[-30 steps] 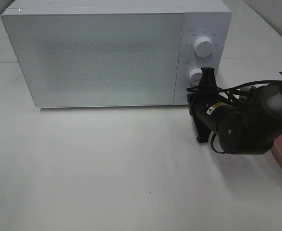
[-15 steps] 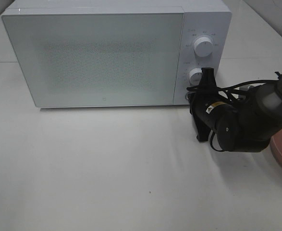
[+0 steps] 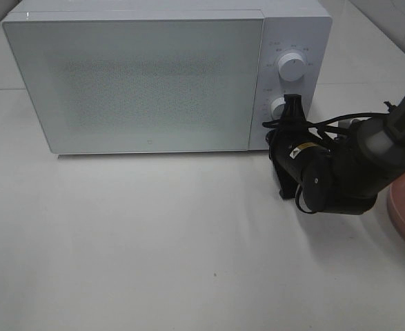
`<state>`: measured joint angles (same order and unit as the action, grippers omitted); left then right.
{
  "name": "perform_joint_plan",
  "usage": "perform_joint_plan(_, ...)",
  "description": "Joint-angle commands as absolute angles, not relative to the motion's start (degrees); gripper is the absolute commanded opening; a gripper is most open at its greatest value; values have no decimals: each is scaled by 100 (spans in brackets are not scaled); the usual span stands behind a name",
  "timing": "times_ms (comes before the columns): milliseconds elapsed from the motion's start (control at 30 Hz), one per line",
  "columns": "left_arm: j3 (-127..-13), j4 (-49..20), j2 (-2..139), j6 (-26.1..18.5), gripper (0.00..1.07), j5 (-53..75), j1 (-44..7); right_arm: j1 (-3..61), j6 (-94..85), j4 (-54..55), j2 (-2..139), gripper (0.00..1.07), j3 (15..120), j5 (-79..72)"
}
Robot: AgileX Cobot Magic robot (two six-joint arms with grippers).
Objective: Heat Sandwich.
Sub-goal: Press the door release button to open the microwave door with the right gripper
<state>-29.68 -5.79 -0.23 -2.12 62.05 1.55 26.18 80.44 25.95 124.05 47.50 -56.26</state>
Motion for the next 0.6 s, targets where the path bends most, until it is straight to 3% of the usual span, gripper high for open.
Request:
perform_joint_plan(33, -2962, -584, -120, -201, 98, 6136, 160, 2326, 7672, 2389, 12347, 0, 5489, -6818)
perform_joint_plan(600, -2962, -584, -120, -201, 98, 6136, 160, 2326, 7666, 2246, 12347, 0, 5609, -6686)
